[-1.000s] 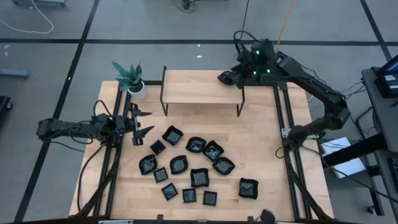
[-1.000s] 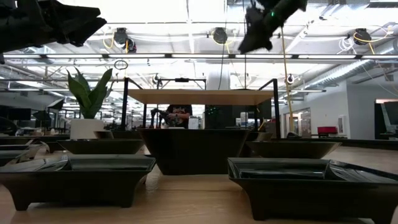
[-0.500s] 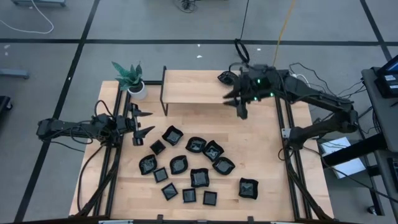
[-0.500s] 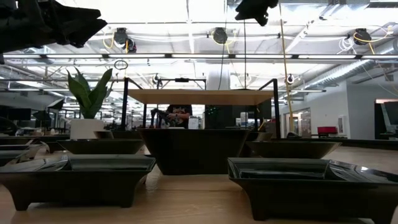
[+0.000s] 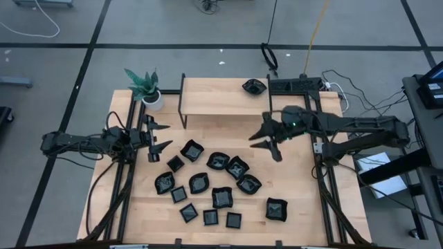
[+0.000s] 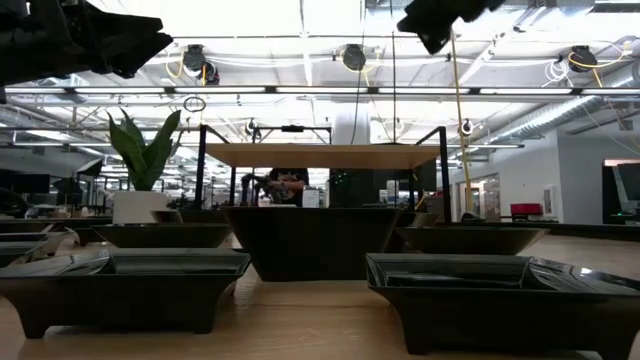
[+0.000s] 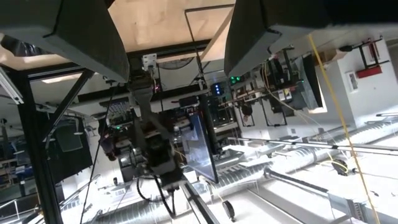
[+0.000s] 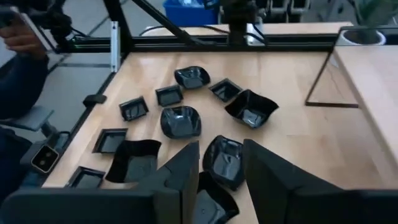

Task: Pick & Place Mini shaped plates
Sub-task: Stack the black leaf-shaped plate on top of the other black leaf-shaped plate on the shelf

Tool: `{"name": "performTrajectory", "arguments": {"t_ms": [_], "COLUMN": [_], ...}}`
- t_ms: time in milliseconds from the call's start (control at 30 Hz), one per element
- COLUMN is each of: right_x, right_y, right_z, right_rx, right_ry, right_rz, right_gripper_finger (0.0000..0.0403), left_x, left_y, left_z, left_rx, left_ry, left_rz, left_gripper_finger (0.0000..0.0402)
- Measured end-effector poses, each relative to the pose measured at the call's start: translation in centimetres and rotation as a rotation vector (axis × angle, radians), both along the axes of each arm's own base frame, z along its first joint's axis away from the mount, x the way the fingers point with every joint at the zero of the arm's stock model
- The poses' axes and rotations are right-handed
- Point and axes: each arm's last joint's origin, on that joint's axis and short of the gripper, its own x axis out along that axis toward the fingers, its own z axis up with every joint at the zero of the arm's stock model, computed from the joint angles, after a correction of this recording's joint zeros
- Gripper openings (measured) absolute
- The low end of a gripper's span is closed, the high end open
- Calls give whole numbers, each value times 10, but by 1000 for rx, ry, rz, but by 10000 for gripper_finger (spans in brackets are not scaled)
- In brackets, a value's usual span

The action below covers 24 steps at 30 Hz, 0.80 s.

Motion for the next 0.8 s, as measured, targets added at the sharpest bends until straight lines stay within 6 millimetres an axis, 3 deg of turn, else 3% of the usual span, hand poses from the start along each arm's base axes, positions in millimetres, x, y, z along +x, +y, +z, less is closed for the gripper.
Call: {"name": "performTrajectory", "arguments": {"t_ms": [467, 800], "right_x": [-20, -15], "right_y": [22, 22], "right_z": [-80, -94], "right_rx": [-110, -96], "right_ry": [-212, -208], "right_rz": [132, 125], "right_gripper_finger": [114, 114], "left_x": [0, 0], "left_y": [0, 0], "left_z": [-1, -1], "left_rx": [6, 8], "left_ry": [8, 9], "left_rz": [3, 5], "left_gripper_finger": [267, 267]}}
